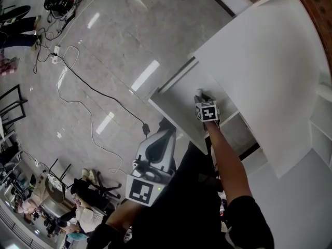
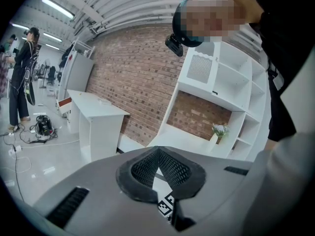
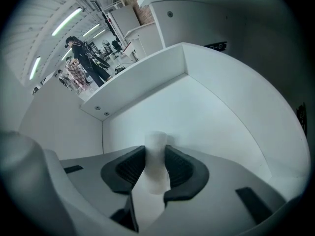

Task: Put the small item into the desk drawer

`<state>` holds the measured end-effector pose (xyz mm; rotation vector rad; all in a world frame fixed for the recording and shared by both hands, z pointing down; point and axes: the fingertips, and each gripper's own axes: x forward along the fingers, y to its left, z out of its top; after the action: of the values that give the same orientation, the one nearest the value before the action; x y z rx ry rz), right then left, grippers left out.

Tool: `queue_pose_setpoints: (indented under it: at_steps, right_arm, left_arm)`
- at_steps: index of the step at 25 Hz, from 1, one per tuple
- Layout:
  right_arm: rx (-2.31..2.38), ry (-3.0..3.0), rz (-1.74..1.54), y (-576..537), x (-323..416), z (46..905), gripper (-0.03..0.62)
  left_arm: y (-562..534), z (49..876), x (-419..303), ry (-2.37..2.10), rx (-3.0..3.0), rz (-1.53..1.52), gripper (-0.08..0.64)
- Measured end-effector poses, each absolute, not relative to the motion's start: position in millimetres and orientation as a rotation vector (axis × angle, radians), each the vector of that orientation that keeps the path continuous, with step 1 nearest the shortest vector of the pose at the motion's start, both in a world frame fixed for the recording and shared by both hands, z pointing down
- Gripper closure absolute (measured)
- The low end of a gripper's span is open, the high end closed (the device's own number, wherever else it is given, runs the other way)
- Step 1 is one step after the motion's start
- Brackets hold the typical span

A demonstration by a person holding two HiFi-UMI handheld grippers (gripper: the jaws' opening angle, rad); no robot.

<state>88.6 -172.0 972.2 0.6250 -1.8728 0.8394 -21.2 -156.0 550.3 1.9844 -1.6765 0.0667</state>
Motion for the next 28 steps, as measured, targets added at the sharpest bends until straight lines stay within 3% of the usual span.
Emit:
queue_pose_setpoints:
  at_steps: [13, 20, 28]
  right_arm:
    - [0.618, -1.857, 0.836, -172, 85, 980, 0.438]
    - [0.632, -1.857, 0.847, -167, 82, 977, 0.395]
    - [0.669, -1.855, 0.826, -170, 85, 940, 0.387]
  left_arm:
    - [-153, 554, -24, -1.682, 1.97, 0.058, 0.535]
    - [-142, 547, -25, -1.687, 1.985, 0.042, 0.535]
    - [-134, 513, -23, -1.699, 2.034, 0.005, 0.535]
